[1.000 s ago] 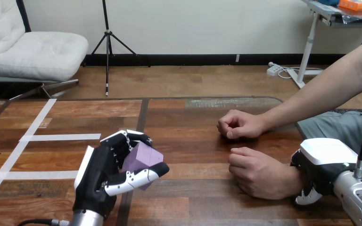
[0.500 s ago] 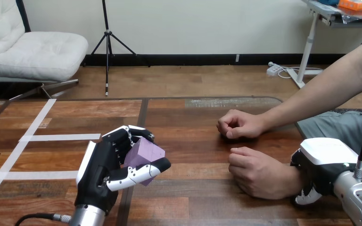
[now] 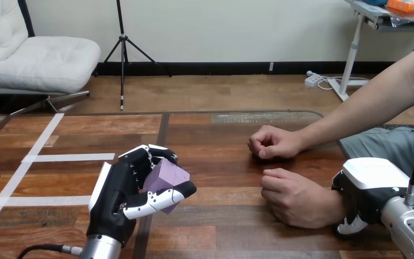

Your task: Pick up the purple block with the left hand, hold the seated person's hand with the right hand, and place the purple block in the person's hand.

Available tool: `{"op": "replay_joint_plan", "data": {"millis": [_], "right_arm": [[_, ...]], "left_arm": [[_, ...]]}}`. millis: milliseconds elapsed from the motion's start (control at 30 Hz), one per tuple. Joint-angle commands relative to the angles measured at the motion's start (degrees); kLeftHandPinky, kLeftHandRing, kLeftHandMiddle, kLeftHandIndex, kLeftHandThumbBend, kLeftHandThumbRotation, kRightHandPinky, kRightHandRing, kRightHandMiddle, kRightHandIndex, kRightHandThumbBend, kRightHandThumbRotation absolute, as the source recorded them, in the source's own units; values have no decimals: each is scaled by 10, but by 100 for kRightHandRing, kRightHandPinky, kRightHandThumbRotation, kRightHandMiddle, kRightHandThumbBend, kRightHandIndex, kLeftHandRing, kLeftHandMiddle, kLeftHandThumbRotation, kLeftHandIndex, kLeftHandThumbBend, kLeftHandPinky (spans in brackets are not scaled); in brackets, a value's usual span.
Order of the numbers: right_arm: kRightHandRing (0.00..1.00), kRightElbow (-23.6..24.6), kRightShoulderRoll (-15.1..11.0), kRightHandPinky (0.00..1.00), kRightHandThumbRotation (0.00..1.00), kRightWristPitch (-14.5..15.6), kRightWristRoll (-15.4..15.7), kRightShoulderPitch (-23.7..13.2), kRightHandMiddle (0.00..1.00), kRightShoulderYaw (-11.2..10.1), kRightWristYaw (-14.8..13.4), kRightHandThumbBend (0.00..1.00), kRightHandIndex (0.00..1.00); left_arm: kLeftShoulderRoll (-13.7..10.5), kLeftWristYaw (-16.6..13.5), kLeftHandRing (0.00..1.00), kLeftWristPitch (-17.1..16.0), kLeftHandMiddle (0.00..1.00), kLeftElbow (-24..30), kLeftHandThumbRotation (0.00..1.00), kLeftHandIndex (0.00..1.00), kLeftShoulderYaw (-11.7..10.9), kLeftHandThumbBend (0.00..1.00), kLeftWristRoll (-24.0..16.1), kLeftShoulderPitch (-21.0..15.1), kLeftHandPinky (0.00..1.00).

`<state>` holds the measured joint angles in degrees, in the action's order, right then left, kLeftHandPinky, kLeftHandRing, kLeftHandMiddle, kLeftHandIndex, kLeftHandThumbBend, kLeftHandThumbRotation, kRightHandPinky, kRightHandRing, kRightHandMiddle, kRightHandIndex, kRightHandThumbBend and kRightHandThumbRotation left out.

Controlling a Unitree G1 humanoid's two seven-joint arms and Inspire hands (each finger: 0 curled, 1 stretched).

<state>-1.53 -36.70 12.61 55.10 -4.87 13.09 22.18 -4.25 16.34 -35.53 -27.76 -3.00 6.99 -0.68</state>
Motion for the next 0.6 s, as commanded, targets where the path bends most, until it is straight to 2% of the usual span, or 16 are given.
{"op": "replay_joint_plan", "data": {"millis": [0,567], "right_arm": [[49,-20,-9,41,0,6,0,5,55,8,-1,67,60],[49,-23,-9,41,0,-5,-12,7,54,3,-10,67,59]], "left_arm": [[4,2,39,-13,48,-1,16,49,0,90,4,-39,34],[3,5,39,-16,48,-3,16,49,-1,90,6,-37,34]]}}
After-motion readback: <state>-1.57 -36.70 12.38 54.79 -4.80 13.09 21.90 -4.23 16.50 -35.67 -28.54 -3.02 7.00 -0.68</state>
